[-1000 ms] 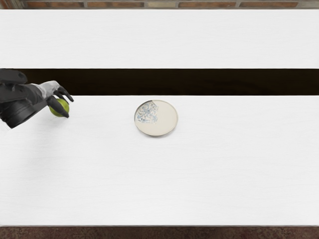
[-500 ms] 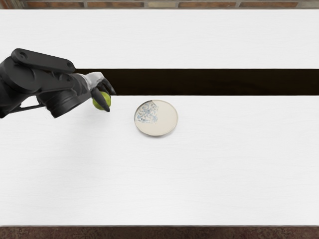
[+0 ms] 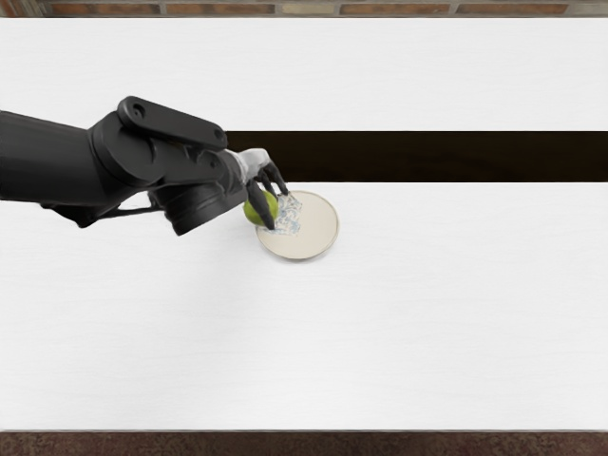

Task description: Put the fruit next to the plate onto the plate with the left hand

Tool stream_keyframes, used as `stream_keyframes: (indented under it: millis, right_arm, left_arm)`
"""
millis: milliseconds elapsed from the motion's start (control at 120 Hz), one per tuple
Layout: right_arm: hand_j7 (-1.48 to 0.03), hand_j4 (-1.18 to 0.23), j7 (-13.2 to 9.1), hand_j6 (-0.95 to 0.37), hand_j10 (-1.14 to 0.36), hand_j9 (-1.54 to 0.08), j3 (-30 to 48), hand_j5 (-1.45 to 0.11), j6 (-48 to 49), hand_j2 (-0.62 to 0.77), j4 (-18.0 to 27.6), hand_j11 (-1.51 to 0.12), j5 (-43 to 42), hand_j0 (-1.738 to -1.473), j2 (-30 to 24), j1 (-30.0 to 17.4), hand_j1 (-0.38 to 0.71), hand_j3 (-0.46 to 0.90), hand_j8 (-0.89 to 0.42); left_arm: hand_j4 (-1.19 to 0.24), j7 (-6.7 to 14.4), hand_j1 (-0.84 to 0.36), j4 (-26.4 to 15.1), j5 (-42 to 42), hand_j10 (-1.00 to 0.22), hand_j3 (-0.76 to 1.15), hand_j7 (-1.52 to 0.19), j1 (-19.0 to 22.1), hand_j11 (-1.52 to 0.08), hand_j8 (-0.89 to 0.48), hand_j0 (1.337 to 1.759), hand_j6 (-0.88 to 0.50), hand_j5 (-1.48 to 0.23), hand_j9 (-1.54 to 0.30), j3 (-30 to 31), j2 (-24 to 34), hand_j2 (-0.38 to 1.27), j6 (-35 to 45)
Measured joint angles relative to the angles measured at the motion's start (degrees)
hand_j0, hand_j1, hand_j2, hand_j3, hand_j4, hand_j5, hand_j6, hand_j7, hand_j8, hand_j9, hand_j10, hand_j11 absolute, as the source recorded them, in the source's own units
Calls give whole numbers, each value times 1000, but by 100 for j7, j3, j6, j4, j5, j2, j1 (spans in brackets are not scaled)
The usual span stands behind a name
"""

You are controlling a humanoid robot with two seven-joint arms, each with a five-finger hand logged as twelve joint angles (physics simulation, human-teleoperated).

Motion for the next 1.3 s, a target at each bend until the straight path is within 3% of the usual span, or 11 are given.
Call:
stream_keyframes:
  millis: [117, 267, 475, 708, 900, 1000, 1067, 1133, 1300]
  right_arm:
    - [0, 0, 0, 0, 0, 0, 0, 0, 0, 0, 0, 0, 1, -1658, 0, 0, -349, 0, 0]
    - [0, 0, 0, 0, 0, 0, 0, 0, 0, 0, 0, 0, 2, -1658, 0, 0, -349, 0, 0]
    - [0, 0, 0, 0, 0, 0, 0, 0, 0, 0, 0, 0, 0, -1658, 0, 0, -349, 0, 0]
    - [0, 0, 0, 0, 0, 0, 0, 0, 0, 0, 0, 0, 1, -1658, 0, 0, -349, 0, 0]
    - [0, 0, 0, -1, 0, 0, 0, 0, 0, 0, 0, 0, -1, -1658, 0, 0, -349, 0, 0]
    - [0, 0, 0, -1, 0, 0, 0, 0, 0, 0, 0, 0, 0, -1658, 0, 0, -349, 0, -1]
    - [0, 0, 0, -1, 0, 0, 0, 0, 0, 0, 0, 0, 0, -1658, 0, 0, -349, 0, 0]
    - [0, 0, 0, -1, 0, 0, 0, 0, 0, 0, 0, 0, 0, -1658, 0, 0, -349, 0, 0]
    - [0, 0, 0, 0, 0, 0, 0, 0, 0, 0, 0, 0, 1, -1658, 0, 0, -349, 0, 0]
  left_arm:
    - [-545, -1, -280, 14, -35, -585, 0, -738, 1, -732, -459, 1658, -581, -757, -741, 1, -2, 265, 11]
    - [-462, -3, -195, 15, -42, -484, 0, -618, -1, -613, -410, 1658, -479, -627, -618, -17, -25, 167, 7]
    - [-259, -36, 42, 21, -35, -268, 0, -343, -8, -341, -240, 1658, -265, -346, -343, -122, -14, 79, 1]
    - [-97, -52, 235, 19, -4, -100, 0, -127, 21, -127, -91, 1658, -99, -128, -127, -226, 637, 28, -48]
    - [-44, -24, 297, 16, 264, -45, 0, -58, 438, -57, -42, 1658, -45, -58, -58, -843, 1929, 12, -401]
    - [-32, -37, 313, 21, 380, -32, 0, -40, 542, -40, -30, 1658, -32, -41, -40, -1244, 3009, 8, -1414]
    - [-25, -38, 320, 25, 703, -26, 0, -33, 1176, -32, -25, 1658, -26, -33, -33, -1757, 3643, 7, -2177]
    - [-21, -37, 325, 28, 1018, -22, 0, -27, 1464, -27, -21, 1658, -22, -27, -27, -2273, 4164, 5, -2907]
    - [-15, -49, 332, 37, 1337, -15, 0, -19, 1530, -19, -15, 1658, -16, -19, -19, -2841, 4636, 4, -4108]
